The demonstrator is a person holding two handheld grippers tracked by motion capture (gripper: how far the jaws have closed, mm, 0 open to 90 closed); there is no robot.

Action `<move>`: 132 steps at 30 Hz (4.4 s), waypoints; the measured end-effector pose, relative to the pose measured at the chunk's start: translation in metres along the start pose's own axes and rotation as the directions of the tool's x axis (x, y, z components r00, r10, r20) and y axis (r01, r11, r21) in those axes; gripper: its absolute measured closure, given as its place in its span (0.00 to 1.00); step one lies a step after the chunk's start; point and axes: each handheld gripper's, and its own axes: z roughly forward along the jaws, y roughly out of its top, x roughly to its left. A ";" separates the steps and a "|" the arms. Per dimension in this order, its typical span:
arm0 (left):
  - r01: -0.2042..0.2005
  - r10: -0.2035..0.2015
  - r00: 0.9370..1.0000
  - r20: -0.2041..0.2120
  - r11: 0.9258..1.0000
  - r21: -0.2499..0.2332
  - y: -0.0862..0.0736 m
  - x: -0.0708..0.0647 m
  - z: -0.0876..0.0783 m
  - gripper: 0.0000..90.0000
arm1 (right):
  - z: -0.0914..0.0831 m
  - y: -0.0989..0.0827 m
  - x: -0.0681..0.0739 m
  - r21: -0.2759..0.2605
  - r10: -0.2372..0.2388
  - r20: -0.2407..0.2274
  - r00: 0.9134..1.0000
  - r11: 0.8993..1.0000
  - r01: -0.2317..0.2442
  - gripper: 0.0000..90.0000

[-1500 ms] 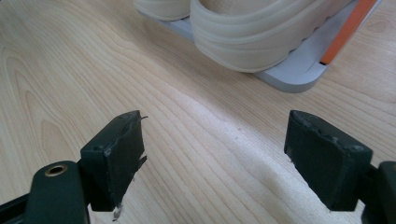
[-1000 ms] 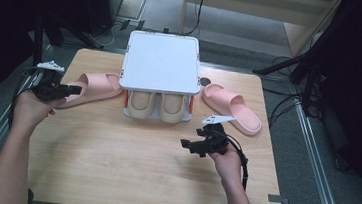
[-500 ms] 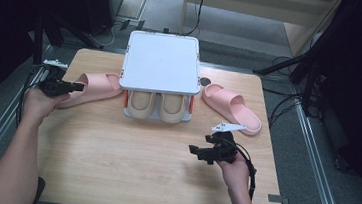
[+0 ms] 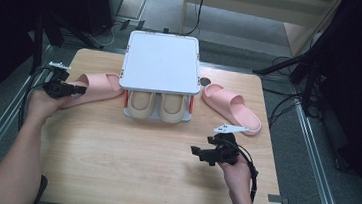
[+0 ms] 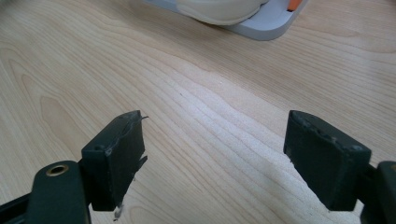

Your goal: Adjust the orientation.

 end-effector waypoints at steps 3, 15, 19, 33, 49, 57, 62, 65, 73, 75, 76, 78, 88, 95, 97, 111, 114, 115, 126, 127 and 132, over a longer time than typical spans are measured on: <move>0.005 -0.005 1.000 0.000 1.000 -0.002 0.000 0.000 0.000 0.98 | 0.000 0.000 0.000 0.001 0.002 -0.001 1.000 1.000 -0.002 0.23; 0.031 -0.031 0.999 0.016 0.999 -0.021 -0.005 -0.002 -0.001 0.97 | 0.004 0.003 0.001 0.007 -0.009 -0.011 1.000 1.000 0.009 0.23; 0.024 -0.024 1.000 0.019 0.999 -0.021 -0.009 -0.005 -0.002 0.97 | 0.007 0.007 0.001 0.009 -0.021 -0.020 1.000 1.000 0.021 0.23; 0.026 -0.026 0.999 0.021 0.999 -0.018 -0.019 -0.019 -0.007 0.97 | 0.023 0.020 0.008 0.032 -0.065 -0.057 0.996 0.997 0.066 0.23; -0.020 0.020 1.000 0.019 1.000 0.001 -0.023 -0.052 -0.005 0.97 | 0.033 0.032 0.012 0.046 -0.102 -0.078 0.992 0.993 0.106 0.23; -0.014 0.015 1.000 0.016 1.000 -0.028 -0.022 -0.067 -0.003 0.96 | 0.038 0.036 0.014 0.051 -0.110 -0.086 0.990 0.992 0.114 0.23; 0.019 -0.018 0.999 0.028 0.999 -0.031 -0.021 -0.069 0.000 0.94 | 0.040 0.037 0.015 0.054 -0.116 -0.088 0.989 0.991 0.121 0.23; 0.035 -0.034 0.999 0.036 0.999 -0.032 -0.020 -0.070 0.002 0.94 | 0.040 0.037 0.015 0.057 -0.117 -0.087 0.989 0.991 0.123 0.23; 0.074 -0.071 0.996 0.058 0.996 -0.046 -0.016 -0.070 -0.005 0.87 | 0.040 0.037 0.015 0.056 -0.116 -0.086 0.990 0.991 0.121 0.23; 0.079 -0.076 0.995 0.059 0.996 -0.046 -0.016 -0.070 -0.010 0.83 | 0.039 0.037 0.015 0.054 -0.116 -0.085 0.990 0.991 0.121 0.23; 0.087 -0.085 0.995 0.061 0.995 -0.041 -0.015 -0.070 -0.014 0.81 | 0.039 0.037 0.015 0.053 -0.116 -0.085 0.990 0.991 0.121 0.23; 0.076 -0.074 0.996 0.040 0.996 -0.037 -0.015 -0.072 -0.021 0.76 | 0.039 0.037 0.015 0.051 -0.114 -0.088 0.990 0.992 0.119 0.23; 0.085 -0.083 0.996 0.023 0.992 -0.095 -0.012 -0.063 -0.054 0.52 | 0.036 0.037 0.012 0.045 -0.105 -0.084 0.991 0.993 0.109 0.23; 0.113 -0.115 0.993 -0.007 0.986 -0.123 -0.020 -0.043 -0.060 0.43 | 0.037 0.037 0.012 0.049 -0.107 -0.081 0.991 0.993 0.111 0.23; 0.111 -0.113 0.994 -0.010 0.987 -0.117 -0.023 -0.039 -0.058 0.43 | 0.037 0.037 0.012 0.050 -0.105 -0.081 0.991 0.993 0.109 0.23; 0.143 -0.145 0.989 -0.026 0.987 -0.077 -0.026 -0.022 -0.031 0.46 | 0.033 0.030 0.012 0.054 -0.099 -0.067 0.993 0.993 0.102 0.23; 0.140 -0.143 0.989 -0.027 0.987 -0.079 -0.025 -0.020 -0.025 0.45 | 0.029 0.027 0.010 0.049 -0.085 -0.058 0.995 0.995 0.088 0.23; 0.141 -0.144 0.989 -0.029 0.987 -0.074 -0.025 -0.019 -0.022 0.45 | 0.028 0.026 0.009 0.046 -0.083 -0.056 0.995 0.995 0.085 0.23; 0.090 -0.093 0.993 -0.073 0.995 -0.052 -0.016 -0.022 -0.003 0.47 | 0.018 0.017 0.006 0.039 -0.056 -0.028 0.998 0.998 0.057 0.23; 0.086 -0.090 0.993 -0.076 0.995 -0.053 -0.016 -0.022 -0.001 0.49 | 0.018 0.016 0.005 0.037 -0.055 -0.027 0.998 0.998 0.056 0.23; 0.076 -0.081 0.991 -0.106 0.996 -0.049 -0.015 -0.021 0.001 0.65 | 0.015 0.014 0.004 0.035 -0.045 -0.023 0.999 0.998 0.046 0.23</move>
